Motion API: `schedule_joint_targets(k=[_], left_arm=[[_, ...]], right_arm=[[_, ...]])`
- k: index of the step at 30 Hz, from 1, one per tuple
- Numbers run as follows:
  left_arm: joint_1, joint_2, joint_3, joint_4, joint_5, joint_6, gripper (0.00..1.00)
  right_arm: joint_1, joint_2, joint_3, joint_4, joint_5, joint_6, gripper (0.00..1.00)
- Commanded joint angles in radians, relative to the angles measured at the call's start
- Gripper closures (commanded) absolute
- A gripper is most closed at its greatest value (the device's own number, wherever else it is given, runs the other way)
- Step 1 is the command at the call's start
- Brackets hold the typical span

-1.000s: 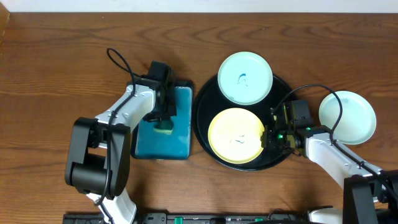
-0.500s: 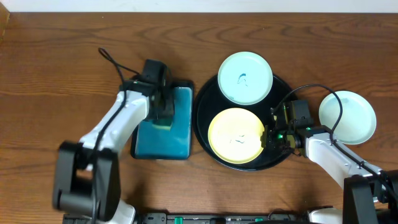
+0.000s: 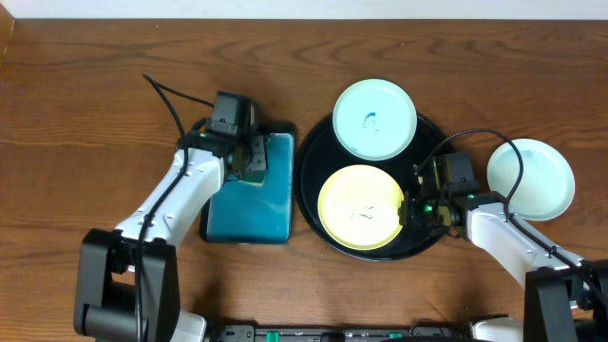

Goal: Clean dirty plates on tray and stack at the side

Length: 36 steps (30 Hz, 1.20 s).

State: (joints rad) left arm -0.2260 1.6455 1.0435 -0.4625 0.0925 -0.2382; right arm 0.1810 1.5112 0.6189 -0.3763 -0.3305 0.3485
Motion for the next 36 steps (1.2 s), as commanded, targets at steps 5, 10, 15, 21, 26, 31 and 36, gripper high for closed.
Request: schedule_joint_targets(k=[5,10,15,21,26,31,36], left_arm=[[0.0,0.001,-0.183,0.194,0.001,-0.035,0.93],[0.0,0.001,-0.291,0.286,0.0,-0.04,0.93],[0.0,0.001,-0.332,0.307,-0.006,-0.04,0.92],[0.0,-0.006,-0.323,0.326,-0.006,-0.037,0.93],[0.0,-0.105,-0.289,0.295,-0.006,0.0,0.93],[0.0,-0.263,-0.286,0.281,-0.006,0.005,0.93],[0.013,-0.389,-0.286,0.277,0.074,-0.002,0.92]], right_arm=[[0.014,0.023,-0.038,-0.036,0.043,-0.005,0.99],[0.014,0.023,-0.038,-0.036,0.043,-0.005,0.99],[0.014,0.023,-0.038,-0.036,0.042,-0.004,0.99],[0.014,0.023,-0.038,-0.047,0.043,-0.005,0.99],[0.014,0.023,-0.038,-0.051,0.043,-0.005,0.99],[0.014,0.023,-0.038,-0.051,0.043,-0.005,0.99],[0.014,0.023,-0.038,-0.051,0.043,-0.005,0.99]])
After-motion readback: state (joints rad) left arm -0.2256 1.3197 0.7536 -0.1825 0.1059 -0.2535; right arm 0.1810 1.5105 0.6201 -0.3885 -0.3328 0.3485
